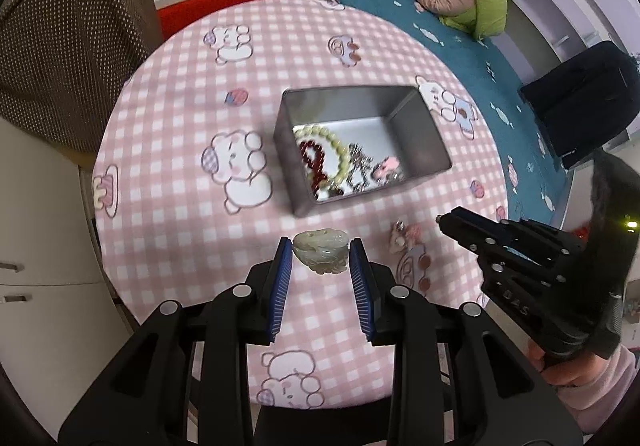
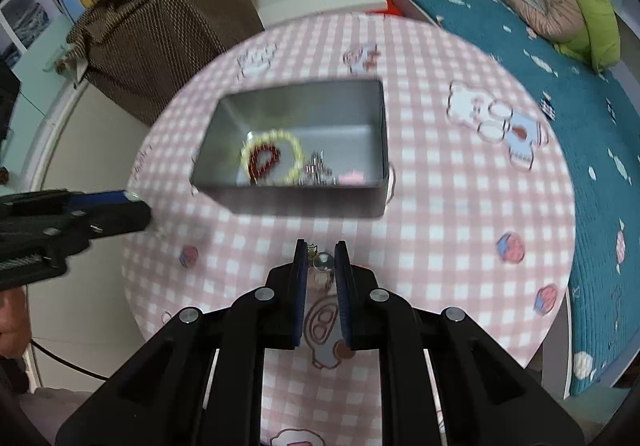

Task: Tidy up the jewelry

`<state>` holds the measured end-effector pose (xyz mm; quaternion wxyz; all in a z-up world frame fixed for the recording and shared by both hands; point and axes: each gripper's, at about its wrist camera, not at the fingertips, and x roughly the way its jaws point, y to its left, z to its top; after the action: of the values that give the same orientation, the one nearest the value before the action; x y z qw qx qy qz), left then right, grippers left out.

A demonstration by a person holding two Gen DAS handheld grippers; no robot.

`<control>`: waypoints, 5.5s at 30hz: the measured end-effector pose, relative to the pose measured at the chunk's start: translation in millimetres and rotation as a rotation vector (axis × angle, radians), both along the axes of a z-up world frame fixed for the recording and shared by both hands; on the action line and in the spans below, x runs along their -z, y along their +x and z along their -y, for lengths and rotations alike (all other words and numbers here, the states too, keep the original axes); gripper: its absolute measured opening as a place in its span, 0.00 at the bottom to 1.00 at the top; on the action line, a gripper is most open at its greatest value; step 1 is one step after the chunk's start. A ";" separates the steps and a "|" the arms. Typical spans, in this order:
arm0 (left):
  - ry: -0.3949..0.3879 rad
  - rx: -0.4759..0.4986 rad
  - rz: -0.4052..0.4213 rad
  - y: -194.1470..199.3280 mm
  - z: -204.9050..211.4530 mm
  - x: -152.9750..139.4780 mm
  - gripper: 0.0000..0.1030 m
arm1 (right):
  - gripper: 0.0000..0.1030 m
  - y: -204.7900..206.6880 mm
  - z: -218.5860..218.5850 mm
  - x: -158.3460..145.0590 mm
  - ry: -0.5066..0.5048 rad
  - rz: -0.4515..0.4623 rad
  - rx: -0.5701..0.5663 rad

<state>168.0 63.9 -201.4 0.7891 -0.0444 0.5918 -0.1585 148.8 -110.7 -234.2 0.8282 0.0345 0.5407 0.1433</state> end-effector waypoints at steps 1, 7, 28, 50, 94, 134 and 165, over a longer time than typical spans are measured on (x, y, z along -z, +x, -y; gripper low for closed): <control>0.000 -0.003 0.001 1.5 2.5 -1.0 0.28 | 0.12 3.4 1.7 -3.9 0.006 0.009 -0.006; 0.007 -0.023 0.018 13.6 22.6 -10.6 0.28 | 0.12 24.2 11.9 -23.6 0.038 0.065 -0.046; 0.030 -0.101 -0.024 81.4 61.4 6.8 0.29 | 0.32 94.9 17.8 -23.3 0.098 0.098 -0.161; 0.040 -0.018 -0.053 92.9 90.9 15.7 0.47 | 0.54 84.5 75.7 -13.9 0.054 0.066 0.012; 0.093 0.000 -0.187 11.8 75.8 64.6 0.56 | 0.55 18.0 31.1 53.1 -0.042 -0.068 -0.157; -0.008 -0.038 -0.232 17.3 101.9 97.0 0.60 | 0.14 0.5 52.4 54.2 -0.147 0.018 -0.142; -0.024 0.019 -0.100 12.7 99.3 43.4 0.07 | 0.13 8.2 78.6 12.6 -0.122 0.101 -0.060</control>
<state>180.7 -35.4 -244.7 0.7563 -0.0559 0.6291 -0.1706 157.1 -189.3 -246.8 0.8504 -0.0394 0.5067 0.1365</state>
